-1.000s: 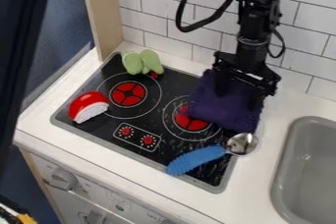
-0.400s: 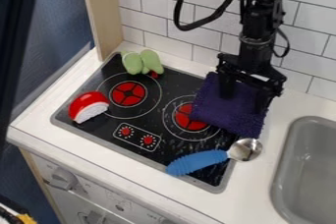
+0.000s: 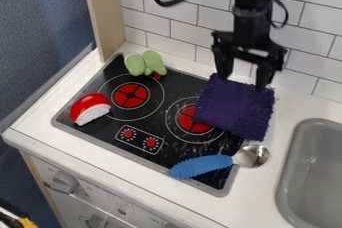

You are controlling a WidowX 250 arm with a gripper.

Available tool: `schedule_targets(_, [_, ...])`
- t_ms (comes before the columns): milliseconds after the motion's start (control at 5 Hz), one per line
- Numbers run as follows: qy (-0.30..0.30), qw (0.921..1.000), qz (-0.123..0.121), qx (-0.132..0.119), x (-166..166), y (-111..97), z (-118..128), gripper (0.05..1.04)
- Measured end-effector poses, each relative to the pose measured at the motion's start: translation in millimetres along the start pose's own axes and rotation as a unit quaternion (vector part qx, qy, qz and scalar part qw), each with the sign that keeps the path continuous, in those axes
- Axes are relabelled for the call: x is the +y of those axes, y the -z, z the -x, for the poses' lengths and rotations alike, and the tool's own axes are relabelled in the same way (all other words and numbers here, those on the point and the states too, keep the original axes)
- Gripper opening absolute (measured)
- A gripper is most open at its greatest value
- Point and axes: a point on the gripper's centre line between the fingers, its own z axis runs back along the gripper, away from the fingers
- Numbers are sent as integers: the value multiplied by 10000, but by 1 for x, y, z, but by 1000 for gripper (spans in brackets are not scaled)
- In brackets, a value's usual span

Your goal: Move the purple napkin to the upper right of the stove

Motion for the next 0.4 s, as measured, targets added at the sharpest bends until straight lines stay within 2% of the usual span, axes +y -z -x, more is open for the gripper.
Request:
schedule_targets(200, [-40,9997,-26,-252,7,-24,4,1000])
schedule_targets(400, [-54,9996,-28,-261,9,-25,4,1000])
